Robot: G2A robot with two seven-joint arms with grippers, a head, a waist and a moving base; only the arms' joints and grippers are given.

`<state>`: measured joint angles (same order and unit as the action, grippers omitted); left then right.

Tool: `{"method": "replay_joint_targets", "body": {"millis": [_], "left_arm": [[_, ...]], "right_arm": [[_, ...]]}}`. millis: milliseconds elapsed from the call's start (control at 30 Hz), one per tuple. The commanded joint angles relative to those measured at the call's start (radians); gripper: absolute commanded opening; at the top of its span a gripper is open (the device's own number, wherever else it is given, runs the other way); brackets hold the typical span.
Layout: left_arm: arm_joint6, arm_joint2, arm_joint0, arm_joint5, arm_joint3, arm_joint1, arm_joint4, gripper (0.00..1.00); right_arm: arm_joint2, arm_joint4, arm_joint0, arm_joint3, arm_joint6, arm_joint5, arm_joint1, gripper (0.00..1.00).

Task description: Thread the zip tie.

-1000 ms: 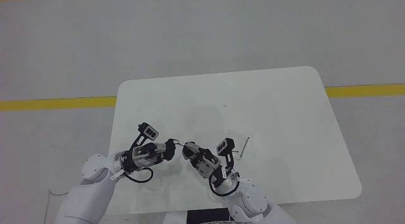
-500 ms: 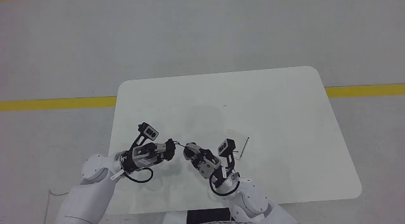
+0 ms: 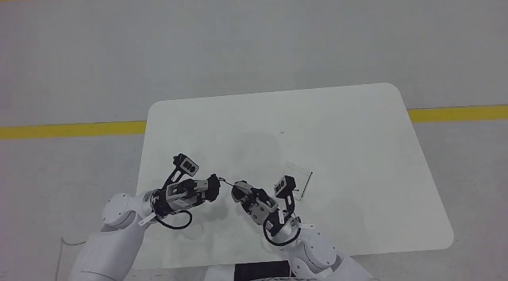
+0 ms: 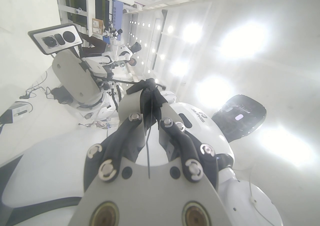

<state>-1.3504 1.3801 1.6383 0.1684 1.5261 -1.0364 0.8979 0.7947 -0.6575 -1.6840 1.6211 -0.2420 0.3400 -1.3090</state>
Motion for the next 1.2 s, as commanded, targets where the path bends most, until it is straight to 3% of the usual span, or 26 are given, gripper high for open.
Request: {"method": "replay_joint_targets", "body": {"millis": [0, 1167], "left_arm": [[0.000, 0.000, 0.000, 0.000, 0.000, 0.000, 0.000, 0.00], [0.000, 0.000, 0.000, 0.000, 0.000, 0.000, 0.000, 0.00]], "right_arm": [[-0.002, 0.001, 0.002, -0.001, 0.003, 0.000, 0.001, 0.00], [-0.038, 0.008, 0.024, -0.019, 0.065, 0.000, 0.021, 0.00]]}}
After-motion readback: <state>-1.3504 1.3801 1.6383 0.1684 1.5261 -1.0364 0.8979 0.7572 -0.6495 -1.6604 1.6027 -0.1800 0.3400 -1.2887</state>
